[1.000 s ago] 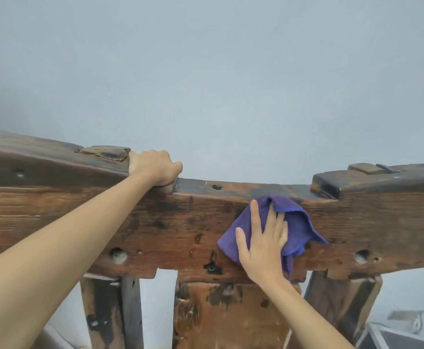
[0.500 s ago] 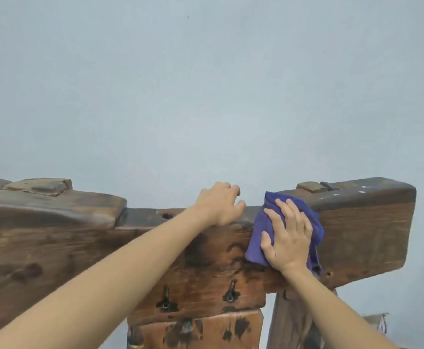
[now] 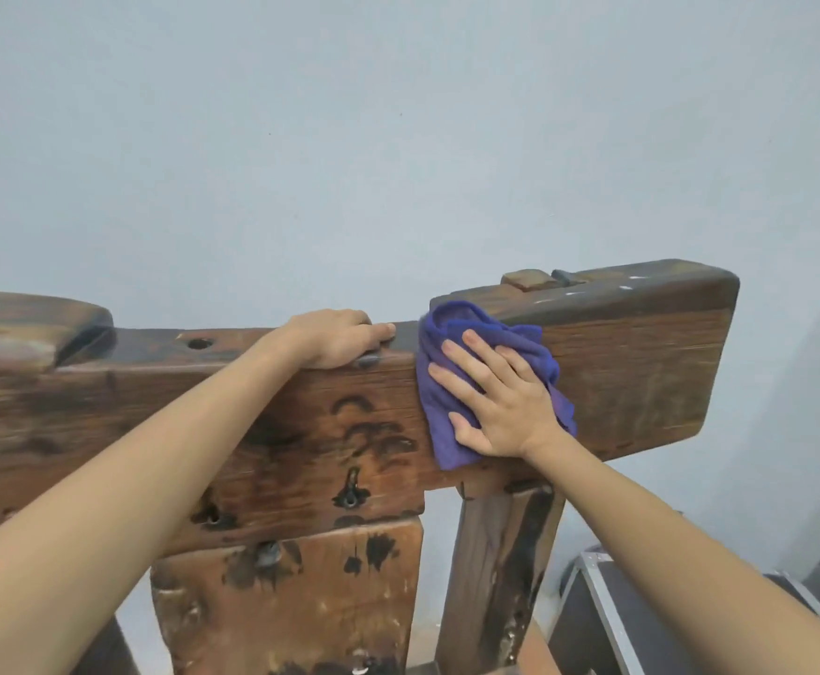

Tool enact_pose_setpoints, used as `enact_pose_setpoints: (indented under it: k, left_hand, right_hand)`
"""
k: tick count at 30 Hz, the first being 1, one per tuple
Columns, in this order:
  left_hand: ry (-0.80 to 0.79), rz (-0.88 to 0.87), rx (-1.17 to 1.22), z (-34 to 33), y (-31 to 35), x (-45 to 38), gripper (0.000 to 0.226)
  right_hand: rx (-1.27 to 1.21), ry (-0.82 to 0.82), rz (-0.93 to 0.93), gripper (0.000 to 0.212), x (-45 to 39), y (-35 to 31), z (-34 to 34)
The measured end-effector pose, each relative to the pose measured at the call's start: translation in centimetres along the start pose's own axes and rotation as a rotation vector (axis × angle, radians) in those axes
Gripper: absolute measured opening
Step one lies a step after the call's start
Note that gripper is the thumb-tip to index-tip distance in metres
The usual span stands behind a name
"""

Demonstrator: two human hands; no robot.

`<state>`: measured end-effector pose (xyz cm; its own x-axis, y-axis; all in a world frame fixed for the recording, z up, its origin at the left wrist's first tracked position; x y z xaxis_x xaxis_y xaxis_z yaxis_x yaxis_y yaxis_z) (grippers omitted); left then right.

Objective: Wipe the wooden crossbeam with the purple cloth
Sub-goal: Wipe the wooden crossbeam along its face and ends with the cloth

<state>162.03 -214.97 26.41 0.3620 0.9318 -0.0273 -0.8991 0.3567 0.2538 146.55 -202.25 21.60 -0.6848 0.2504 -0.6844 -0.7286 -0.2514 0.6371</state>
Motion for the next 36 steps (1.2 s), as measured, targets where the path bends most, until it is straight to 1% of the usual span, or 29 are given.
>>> enact_pose_setpoints:
  k: [3,4,5,6,7,8,10,11,12,13,16,18,20,23,25,28,30,31,32,33,36]
  left_hand:
    - [-0.027,0.010,0.026,-0.1,0.2,0.3,0.054]
    - [-0.021,0.017,0.017,-0.1,0.2,0.4,0.053]
    - [-0.006,0.028,0.006,-0.1,0.2,0.3,0.052]
    - [0.018,0.038,-0.006,-0.1,0.3,0.3,0.051]
    - [0.043,0.045,-0.020,0.0,0.3,0.2,0.051]
    - [0.061,0.052,-0.031,0.1,0.4,0.1,0.052]
    - [0.074,0.071,-0.025,0.1,0.4,0.0,0.050]
    - [0.078,0.076,-0.018,0.1,0.4,-0.1,0.049]
    - [0.085,0.082,-0.012,0.2,0.3,0.0,0.048]
    - [0.093,0.087,-0.012,0.3,0.4,0.0,0.047]
    - [0.104,0.110,0.006,0.5,0.4,0.4,0.045]
    - [0.110,0.120,0.005,0.5,0.7,0.7,0.046]
    - [0.123,0.139,0.005,0.6,0.7,0.9,0.044]
    - [0.126,0.148,0.027,0.9,0.8,1.1,0.036]
    - [0.112,0.129,0.068,1.1,0.7,1.1,0.033]
    - [0.095,0.083,0.128,1.2,0.5,1.2,0.030]
    - [0.090,0.061,0.156,1.4,0.5,1.3,0.033]
    - [0.087,0.059,0.162,1.3,0.3,1.3,0.033]
    - [0.084,0.058,0.162,1.3,0.2,1.2,0.032]
    - [0.080,0.060,0.157,1.2,0.0,1.2,0.031]
    - [0.087,0.048,0.141,1.0,-0.1,0.7,0.032]
  right_hand:
    - [0.020,-0.094,0.091,0.066,5.0,3.3,-0.1]
    - [0.036,-0.120,0.064,0.064,7.3,4.7,0.1]
    - [0.044,-0.146,-0.012,0.061,10.0,6.4,0.2]
    - [0.032,-0.166,-0.162,0.059,12.8,8.3,0.3]
    - [0.014,-0.165,-0.390,0.057,15.5,10.0,0.4]
    - [-0.004,-0.132,-0.682,0.059,18.2,11.2,0.5]
    - [-0.063,0.024,-1.288,0.063,23.1,10.7,0.2]
    - [-0.097,0.125,-1.488,0.060,23.9,9.3,-0.1]
    - [-0.130,0.200,-1.606,0.057,23.6,8.1,-0.3]
    - [-0.159,0.236,-1.686,0.055,22.9,7.1,-0.7]
    - [-0.222,0.267,-1.857,0.057,19.6,4.2,-1.5]
    - [-0.302,0.305,-1.824,0.061,15.0,1.4,-1.6]
    - [-0.364,0.291,-1.664,0.062,8.7,-2.1,-1.7]
    - [-0.422,0.193,-1.298,0.063,0.6,-7.3,-2.2]
    - [-0.392,0.092,-1.028,0.064,-2.1,-9.8,-2.7]
    - [-0.401,0.009,-0.675,0.071,-2.8,-9.5,-2.9]
    - [-0.424,0.008,-0.461,0.068,-1.9,-7.2,-2.2]
    - [-0.410,0.013,-0.402,0.065,-0.8,-5.3,-1.8]
    - [-0.383,0.012,-0.390,0.063,0.7,-2.7,-1.4]
    - [-0.357,0.005,-0.421,0.063,2.4,0.2,-0.9]
    - [-0.245,-0.040,-0.595,0.062,8.4,9.2,0.9]
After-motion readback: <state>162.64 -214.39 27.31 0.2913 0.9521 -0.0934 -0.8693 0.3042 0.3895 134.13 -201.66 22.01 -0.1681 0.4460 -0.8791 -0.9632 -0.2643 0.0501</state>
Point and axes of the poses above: each hand's wrist, its own x-axis away from the middle knuckle, its own z-axis out of the back of the hand, y = z × x, the point moved 10 cm from there along -x, towards the middle knuckle, and after that the axes turned 8 degrees about z, right-handed, at the moved point
